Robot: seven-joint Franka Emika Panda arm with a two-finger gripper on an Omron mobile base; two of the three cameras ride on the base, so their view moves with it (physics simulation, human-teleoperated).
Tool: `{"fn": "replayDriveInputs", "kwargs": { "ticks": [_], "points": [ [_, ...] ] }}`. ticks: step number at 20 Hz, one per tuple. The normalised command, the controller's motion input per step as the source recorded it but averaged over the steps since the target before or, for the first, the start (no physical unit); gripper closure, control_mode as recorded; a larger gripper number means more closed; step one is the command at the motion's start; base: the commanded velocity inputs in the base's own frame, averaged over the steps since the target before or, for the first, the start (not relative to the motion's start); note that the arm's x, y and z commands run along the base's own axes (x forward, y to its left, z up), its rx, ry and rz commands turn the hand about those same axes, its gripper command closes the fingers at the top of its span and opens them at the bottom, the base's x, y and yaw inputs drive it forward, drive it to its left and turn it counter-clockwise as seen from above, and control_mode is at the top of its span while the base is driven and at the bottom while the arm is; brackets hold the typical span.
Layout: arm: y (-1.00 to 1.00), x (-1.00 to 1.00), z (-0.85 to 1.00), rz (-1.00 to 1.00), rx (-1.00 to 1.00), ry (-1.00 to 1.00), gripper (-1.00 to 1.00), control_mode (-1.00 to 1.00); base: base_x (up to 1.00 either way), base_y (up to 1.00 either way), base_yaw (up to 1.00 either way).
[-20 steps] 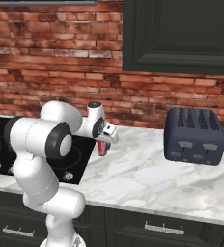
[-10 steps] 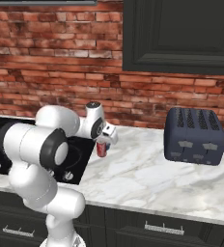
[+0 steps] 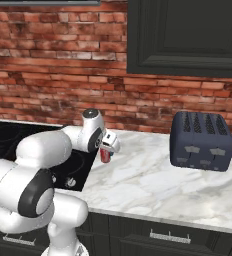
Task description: Four empty soda cans are scattered around the kitchen. Gather all the cans and cluster them next to the stove for recycling.
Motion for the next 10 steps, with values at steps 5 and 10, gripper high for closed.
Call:
{"fn": "replayDriveInputs", "kwargs": {
  "ticks": [5, 10],
  "points": [
    [0.00, -0.47, 0.64, 0.00, 0.00, -0.03, -1.00, -1.00, 0.00, 0.00, 0.00],
    [0.00, -0.57, 0.65, 0.00, 0.00, 0.00, -1.00, -1.00, 0.00, 0.00, 0.00]
  ]
}}
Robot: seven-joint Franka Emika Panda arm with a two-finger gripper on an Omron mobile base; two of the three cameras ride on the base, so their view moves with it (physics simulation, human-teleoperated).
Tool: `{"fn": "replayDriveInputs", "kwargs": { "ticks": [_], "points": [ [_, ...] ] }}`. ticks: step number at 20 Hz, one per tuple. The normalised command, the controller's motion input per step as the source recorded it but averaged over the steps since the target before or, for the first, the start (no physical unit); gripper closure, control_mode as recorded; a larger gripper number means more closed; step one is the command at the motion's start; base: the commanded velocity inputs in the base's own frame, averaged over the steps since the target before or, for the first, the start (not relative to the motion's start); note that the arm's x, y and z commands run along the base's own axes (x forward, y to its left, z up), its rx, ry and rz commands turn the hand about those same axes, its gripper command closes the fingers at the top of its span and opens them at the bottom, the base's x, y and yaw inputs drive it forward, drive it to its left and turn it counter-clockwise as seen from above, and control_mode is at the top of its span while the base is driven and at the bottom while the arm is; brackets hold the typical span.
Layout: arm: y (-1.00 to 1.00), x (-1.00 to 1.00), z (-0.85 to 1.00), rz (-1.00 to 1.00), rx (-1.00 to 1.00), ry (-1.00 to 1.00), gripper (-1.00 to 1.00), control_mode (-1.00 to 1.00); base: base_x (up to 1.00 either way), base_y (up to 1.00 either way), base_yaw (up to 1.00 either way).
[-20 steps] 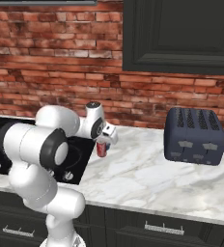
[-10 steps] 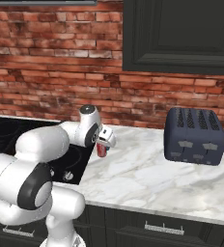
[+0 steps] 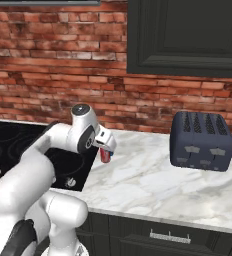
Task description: Four empty soda cans are scattered around the kitchen. Gather all the cans and cluster them next to the stove for recycling.
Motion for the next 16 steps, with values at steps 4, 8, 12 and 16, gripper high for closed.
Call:
{"fn": "replayDriveInputs", "kwargs": {
  "ticks": [4, 8, 12, 16],
  "points": [
    [0.00, -0.60, 0.62, 0.00, 0.00, 0.00, -1.00, -1.00, 0.00, 0.00, 0.00],
    [0.00, -0.59, 0.51, 0.00, 0.00, 0.00, -1.00, -1.00, 0.00, 0.00, 0.00],
    [0.03, -0.71, 0.44, 0.05, -0.02, 0.00, -1.00, -1.00, 0.00, 0.00, 0.00],
    [0.11, -0.81, 0.34, 0.08, -0.03, 0.00, -1.00, -1.00, 0.00, 0.00, 0.00]
  ]
}}
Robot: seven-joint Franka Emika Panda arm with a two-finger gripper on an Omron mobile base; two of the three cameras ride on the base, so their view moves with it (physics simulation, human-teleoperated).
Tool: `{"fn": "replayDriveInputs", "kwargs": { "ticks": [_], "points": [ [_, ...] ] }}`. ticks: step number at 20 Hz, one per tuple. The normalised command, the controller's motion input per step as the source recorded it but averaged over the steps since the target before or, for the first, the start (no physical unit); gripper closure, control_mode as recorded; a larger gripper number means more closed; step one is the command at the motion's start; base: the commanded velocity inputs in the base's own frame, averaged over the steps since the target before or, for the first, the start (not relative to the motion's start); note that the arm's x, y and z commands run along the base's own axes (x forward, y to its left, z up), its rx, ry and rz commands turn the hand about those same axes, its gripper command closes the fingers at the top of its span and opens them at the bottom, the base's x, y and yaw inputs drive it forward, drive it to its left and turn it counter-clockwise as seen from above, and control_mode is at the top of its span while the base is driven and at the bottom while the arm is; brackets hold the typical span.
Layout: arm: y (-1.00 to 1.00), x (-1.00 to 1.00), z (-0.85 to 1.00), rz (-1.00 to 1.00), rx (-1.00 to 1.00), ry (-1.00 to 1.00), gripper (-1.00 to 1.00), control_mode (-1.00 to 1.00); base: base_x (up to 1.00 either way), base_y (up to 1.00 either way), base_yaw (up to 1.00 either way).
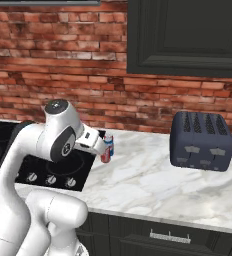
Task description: Four empty soda cans are scattered around the kitchen. Gather all the cans and cluster them next to the stove for recycling.
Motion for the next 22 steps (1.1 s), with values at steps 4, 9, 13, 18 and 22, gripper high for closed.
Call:
{"fn": "replayDriveInputs", "kwargs": {
  "ticks": [4, 9, 13, 18, 22],
  "points": [
    [0.32, -0.61, 0.52, 0.04, -0.04, 0.02, -1.00, -1.00, 0.00, 0.00, 0.00],
    [0.20, -0.37, 0.58, 0.00, -0.01, 0.01, -1.00, -1.00, 0.00, 0.00, 0.00],
    [0.00, -0.21, 0.26, 0.01, 0.00, 0.00, -1.00, -1.00, 0.00, 0.00, 0.00],
    [0.03, -0.12, 0.02, 0.00, 0.00, 0.00, -1.00, 1.00, -0.36, 0.03, 0.01],
    [0.00, 0.00, 0.00, 0.00, 0.00, 0.00, -1.00, 1.00, -0.98, 0.00, 0.14]
  ]
}}
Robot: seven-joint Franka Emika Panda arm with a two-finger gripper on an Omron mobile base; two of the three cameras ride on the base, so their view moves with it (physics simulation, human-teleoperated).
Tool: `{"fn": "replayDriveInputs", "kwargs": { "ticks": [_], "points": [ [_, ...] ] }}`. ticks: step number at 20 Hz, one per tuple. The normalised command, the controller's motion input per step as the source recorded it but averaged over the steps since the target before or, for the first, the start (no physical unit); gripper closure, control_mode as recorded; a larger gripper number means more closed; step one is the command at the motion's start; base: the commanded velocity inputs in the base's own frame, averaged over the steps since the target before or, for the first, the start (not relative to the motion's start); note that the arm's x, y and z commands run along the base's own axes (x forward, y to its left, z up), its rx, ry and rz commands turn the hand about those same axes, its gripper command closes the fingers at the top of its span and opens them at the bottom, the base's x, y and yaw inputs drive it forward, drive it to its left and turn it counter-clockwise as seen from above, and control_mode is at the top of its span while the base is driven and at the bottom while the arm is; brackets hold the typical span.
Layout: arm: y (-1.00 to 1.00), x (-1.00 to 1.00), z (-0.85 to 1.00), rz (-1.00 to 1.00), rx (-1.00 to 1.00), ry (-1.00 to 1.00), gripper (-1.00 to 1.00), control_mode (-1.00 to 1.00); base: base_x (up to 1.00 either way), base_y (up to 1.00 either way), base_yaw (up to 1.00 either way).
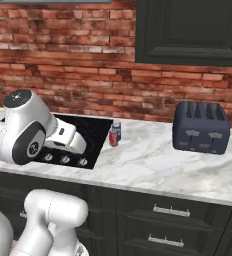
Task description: Four empty soda cans are scattered around the kitchen. Gather all the cans and cluster them next to the stove for recycling.
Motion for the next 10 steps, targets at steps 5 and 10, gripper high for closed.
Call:
{"fn": "replayDriveInputs", "kwargs": {
  "ticks": [5, 10],
  "points": [
    [0.00, 0.00, 0.00, 0.00, 0.00, 0.00, -1.00, 1.00, -0.71, 0.03, 0.55],
    [0.00, 0.00, 0.00, 0.00, 0.00, 0.00, -1.00, 1.00, -0.13, 0.10, 0.88]
  ]
}}
